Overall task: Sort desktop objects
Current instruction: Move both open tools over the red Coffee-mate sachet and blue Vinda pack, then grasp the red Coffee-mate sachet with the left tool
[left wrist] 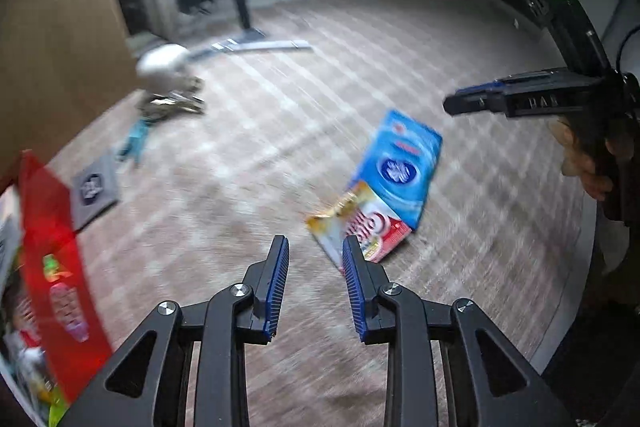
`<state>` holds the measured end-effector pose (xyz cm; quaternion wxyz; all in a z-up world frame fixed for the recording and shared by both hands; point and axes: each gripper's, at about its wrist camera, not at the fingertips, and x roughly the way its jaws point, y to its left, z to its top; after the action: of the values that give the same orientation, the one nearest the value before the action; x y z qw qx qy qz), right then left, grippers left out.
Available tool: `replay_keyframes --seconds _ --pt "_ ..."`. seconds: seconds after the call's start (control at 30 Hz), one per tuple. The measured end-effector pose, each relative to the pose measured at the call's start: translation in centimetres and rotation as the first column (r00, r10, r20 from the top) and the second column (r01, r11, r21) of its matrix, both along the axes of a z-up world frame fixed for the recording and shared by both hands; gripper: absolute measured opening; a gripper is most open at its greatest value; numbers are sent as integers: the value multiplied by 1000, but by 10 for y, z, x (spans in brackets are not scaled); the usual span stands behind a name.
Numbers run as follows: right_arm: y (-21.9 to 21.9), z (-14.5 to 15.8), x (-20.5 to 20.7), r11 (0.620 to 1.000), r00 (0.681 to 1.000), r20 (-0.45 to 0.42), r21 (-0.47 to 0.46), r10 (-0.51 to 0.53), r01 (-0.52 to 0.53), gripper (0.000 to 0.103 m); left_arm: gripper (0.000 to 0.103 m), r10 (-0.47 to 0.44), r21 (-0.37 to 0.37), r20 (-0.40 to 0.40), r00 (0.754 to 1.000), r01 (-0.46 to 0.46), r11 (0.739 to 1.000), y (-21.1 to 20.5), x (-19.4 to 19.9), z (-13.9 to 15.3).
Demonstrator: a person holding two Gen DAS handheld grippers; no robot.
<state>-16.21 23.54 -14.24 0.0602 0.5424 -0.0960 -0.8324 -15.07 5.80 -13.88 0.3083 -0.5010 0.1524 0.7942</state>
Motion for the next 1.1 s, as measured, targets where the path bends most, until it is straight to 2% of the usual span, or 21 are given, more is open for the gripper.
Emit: replay_keyframes --seconds 0.2,0.27,0.4,0.53,0.67,0.8,0.83,0.87,0.9,0.93,1.1 --pt "6 -24 6 999 998 41 -7 -40 40 32 28 -11 -37 63 998 14 999 10 -9 -28" --pt "7 -29 2 999 998 43 -11 -47 48 41 29 -13 -24 68 998 15 1000 14 -12 -31" --pt "5 -33 -4 999 998 40 3 -46 46 49 30 -39 -37 81 996 42 998 31 -16 -43" --pt "1 -33 -7 999 999 32 6 -37 37 52 31 -68 -14 76 995 69 997 40 -17 -46" --pt "-3 -34 -7 1000 1000 27 18 -7 7 52 19 -66 14 70 995 65 998 42 -16 -46" --pt "-8 -35 -6 999 1000 16 34 12 -13 52 12 -70 37 71 995 68 997 43 -12 -45" --pt "-9 -34 -6 999 1000 14 30 15 -16 47 12 -64 43 69 996 62 997 42 -11 -43" --pt "-8 -35 -6 1000 1000 16 12 13 -14 30 10 -58 49 67 996 55 997 41 -11 -42" --pt "-7 -35 -6 1000 1000 20 -10 10 -10 20 9 -52 55 65 996 49 997 40 -10 -40" --pt "-6 -36 -6 999 1000 25 -33 5 -4 4 8 -46 61 63 997 42 997 39 -10 -38" --pt "0 -33 -3 995 1000 -2 -99 -25 25 1 6 -13 83 57 998 8 996 27 -8 -27"
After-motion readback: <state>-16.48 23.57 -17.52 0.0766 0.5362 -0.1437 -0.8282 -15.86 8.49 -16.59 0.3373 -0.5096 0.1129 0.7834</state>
